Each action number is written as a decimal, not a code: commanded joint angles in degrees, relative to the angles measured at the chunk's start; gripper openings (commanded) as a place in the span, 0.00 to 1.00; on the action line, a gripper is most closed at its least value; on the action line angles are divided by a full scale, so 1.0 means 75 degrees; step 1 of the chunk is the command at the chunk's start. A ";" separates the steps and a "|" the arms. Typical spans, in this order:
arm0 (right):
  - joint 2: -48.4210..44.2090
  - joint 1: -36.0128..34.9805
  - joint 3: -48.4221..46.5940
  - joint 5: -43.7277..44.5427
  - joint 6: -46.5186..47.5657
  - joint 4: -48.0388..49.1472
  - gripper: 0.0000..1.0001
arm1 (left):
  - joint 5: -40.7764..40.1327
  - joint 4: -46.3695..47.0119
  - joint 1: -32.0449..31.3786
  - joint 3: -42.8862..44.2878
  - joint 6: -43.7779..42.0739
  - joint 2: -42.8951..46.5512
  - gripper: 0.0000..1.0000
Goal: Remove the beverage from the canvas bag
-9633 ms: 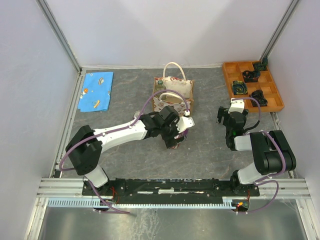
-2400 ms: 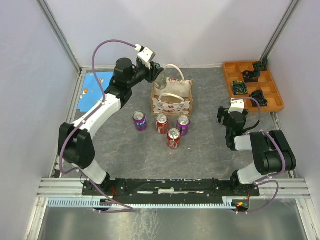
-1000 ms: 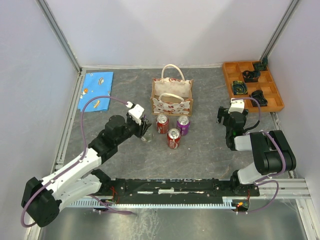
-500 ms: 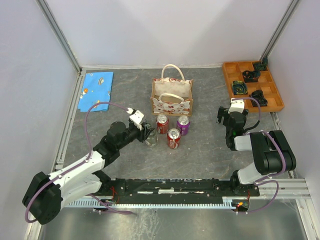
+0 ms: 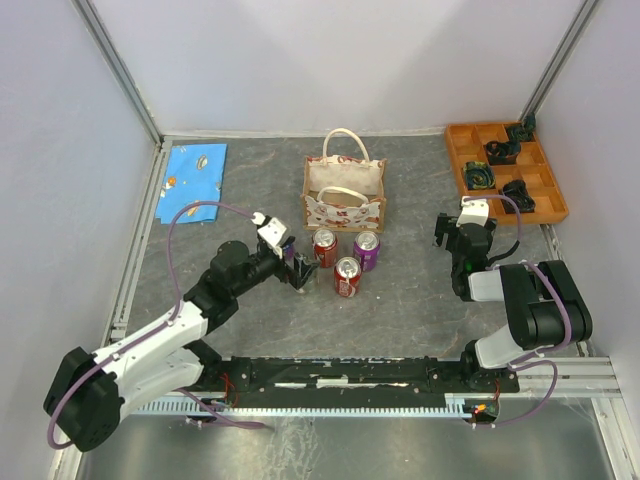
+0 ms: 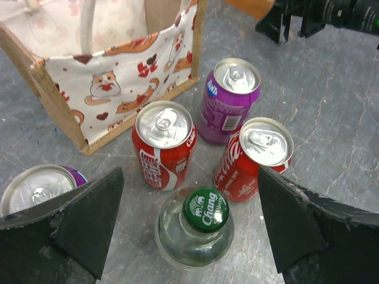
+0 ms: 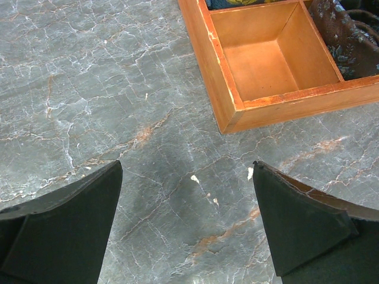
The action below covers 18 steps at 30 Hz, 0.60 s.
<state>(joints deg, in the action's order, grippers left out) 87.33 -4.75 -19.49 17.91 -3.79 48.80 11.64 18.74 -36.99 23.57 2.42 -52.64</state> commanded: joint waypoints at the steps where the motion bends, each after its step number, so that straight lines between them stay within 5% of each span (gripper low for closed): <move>1: -0.0101 0.0035 -0.0132 0.0049 -0.0053 0.0244 0.99 | 0.0106 0.0131 -0.0001 0.0412 0.0015 0.0272 0.99; 6: -0.0095 0.0024 -0.0132 0.0043 -0.0057 0.0244 0.99 | -0.0324 -0.0009 0.0000 0.0688 -0.0011 0.0340 0.99; 11: -0.0089 0.0028 -0.0132 0.0049 -0.0050 0.0244 0.99 | -0.2198 -0.0635 0.0159 0.1370 0.0556 0.0036 0.99; 18: -0.0093 0.0026 -0.0127 0.0048 -0.0050 0.0241 0.99 | -0.1469 -0.1029 0.1688 0.2212 0.0986 -0.1002 0.99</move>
<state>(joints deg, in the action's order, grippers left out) 87.33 -4.75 -19.49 17.91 -3.79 48.82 0.54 11.44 -29.95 37.41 5.04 -57.60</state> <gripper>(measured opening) 0.991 0.991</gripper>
